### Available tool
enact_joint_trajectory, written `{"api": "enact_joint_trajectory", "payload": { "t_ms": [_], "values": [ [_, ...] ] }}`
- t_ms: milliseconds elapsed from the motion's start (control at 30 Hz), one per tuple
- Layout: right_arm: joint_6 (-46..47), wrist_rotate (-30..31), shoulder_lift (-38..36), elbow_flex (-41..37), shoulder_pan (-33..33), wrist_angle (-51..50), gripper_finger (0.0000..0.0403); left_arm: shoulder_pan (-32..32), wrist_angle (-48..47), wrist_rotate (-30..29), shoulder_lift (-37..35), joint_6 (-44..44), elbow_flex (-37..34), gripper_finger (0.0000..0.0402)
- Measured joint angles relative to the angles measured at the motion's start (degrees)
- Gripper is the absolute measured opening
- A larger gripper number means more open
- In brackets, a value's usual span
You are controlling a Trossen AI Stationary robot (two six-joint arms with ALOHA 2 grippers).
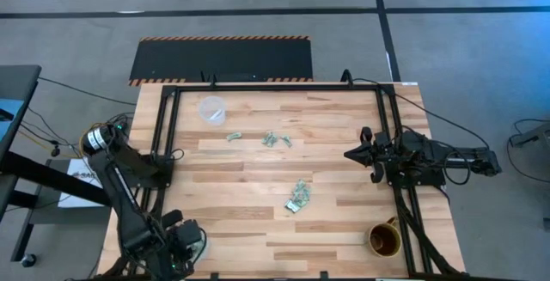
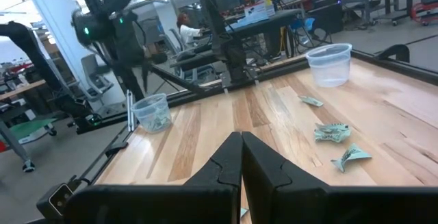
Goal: Pick and place Stevia / Truvia into bins
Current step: Put the stevia packet into the top transparent container
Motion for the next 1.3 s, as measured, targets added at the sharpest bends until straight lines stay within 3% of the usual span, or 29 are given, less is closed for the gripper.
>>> {"api": "enact_joint_trajectory", "payload": {
  "t_ms": [133,367,500,600,700,900,967,1133,1300],
  "values": [
    [0.0,0.0,0.0,0.0,0.0,0.0,0.0,0.1,-3.4,-13.1,-3.6,8.0,4.2,0.013],
    [0.0,0.0,0.0,0.0,0.0,0.0,0.0,1.4,-10.3,-45.8,-11.1,26.8,6.4,0.013],
    [0.0,0.0,0.0,0.0,0.0,0.0,0.0,7.3,-15.3,-49.0,-16.0,34.4,5.6,0.013],
    [0.0,0.0,0.0,0.0,0.0,0.0,0.0,14.2,-14.8,-44.4,-19.8,41.0,4.0,0.0122],
    [-0.1,0.0,0.0,0.0,0.0,0.0,0.0,22.4,-8.7,-35.8,-22.8,49.5,1.8,0.01],
    [-0.4,1.2,0.0,-0.3,0.0,1.7,0.0,37.9,19.8,-7.9,-25.7,75.7,-6.7,0.0045],
    [0.0,1.3,0.0,-0.2,0.0,3.9,0.0,41.8,25.8,-1.5,-25.7,82.0,-9.1,0.0031],
    [3.0,1.4,0.0,-0.2,0.0,11.1,0.0,51.1,37.7,2.4,-25.5,89.8,-15.6,0.0008],
    [3.0,3.5,0.0,-0.1,0.0,22.3,0.0,59.9,49.9,11.5,-25.5,91.7,-23.8,0.0001]
  ]
}}
